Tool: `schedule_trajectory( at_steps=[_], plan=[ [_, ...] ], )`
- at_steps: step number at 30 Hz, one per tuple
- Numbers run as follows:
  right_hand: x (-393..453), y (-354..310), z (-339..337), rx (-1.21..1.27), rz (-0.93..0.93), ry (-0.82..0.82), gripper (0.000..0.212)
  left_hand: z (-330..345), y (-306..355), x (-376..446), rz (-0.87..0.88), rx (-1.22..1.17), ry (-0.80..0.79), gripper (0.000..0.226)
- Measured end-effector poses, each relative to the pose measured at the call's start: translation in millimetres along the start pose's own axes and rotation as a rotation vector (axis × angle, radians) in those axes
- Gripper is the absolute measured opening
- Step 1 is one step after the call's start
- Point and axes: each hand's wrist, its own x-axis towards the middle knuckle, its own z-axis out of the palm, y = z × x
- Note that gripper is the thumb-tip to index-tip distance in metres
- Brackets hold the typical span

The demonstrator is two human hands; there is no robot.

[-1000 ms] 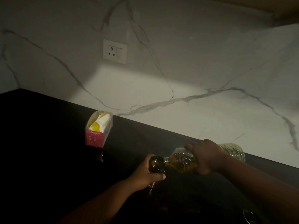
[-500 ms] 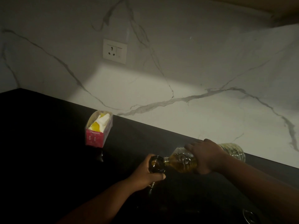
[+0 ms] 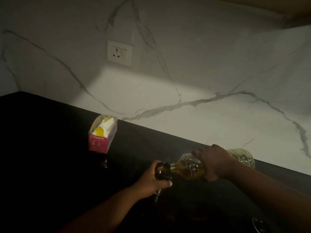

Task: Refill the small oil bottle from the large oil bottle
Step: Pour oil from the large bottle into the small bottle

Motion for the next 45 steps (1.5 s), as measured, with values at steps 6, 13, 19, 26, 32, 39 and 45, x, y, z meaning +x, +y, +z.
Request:
schedule_trajectory(
  at_steps=[6, 13, 19, 26, 32, 39, 45],
  plan=[
    [-1.0, -1.7, -3.1, -0.012, -0.003, -0.012, 0.074, 0.4, -1.4, 0.2, 0.013, 0.011, 0.022, 0.073],
    [-0.7, -2.3, -4.1, -0.011, 0.000, -0.006, 0.075, -0.7, -2.1, 1.1, 0.017, 0.020, 0.018, 0.065],
    [-0.3, -2.4, -2.0, -0.017, 0.006, 0.003, 0.074, 0.3, -4.4, 2.0, 0.028, 0.004, 0.029, 0.066],
    [-0.7, -2.7, -4.6, -0.006, 0.006, -0.014, 0.075, 0.3, -5.8, 3.4, 0.034, 0.003, 0.033, 0.067],
    [-2.8, -4.0, -6.3, -0.014, 0.016, -0.008, 0.071, 0.2, -3.5, 1.5, 0.038, -0.011, 0.019, 0.068],
    [-2.5, -4.6, -5.5, -0.026, 0.022, -0.013, 0.071, -0.5, -2.8, 0.9, 0.028, 0.000, 0.016, 0.071],
    [-2.1, -3.8, -3.4, -0.010, 0.021, -0.003, 0.073, 0.0, -2.0, 1.2, 0.008, -0.014, 0.013, 0.072]
  ],
)
